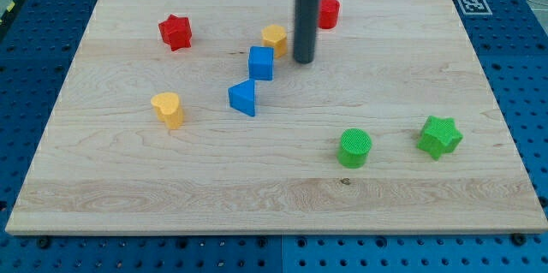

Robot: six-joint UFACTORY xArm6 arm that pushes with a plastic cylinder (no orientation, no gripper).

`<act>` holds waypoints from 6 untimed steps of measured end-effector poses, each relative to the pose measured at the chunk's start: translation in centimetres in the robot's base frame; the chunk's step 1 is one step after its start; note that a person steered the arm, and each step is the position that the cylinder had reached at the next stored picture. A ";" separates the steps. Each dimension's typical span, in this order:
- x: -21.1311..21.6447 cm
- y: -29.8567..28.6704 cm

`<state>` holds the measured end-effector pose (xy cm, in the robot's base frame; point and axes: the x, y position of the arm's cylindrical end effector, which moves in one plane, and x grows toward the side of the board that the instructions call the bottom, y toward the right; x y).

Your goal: Point your arm at the top side of the green star

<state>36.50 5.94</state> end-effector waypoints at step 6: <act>3.9 0.9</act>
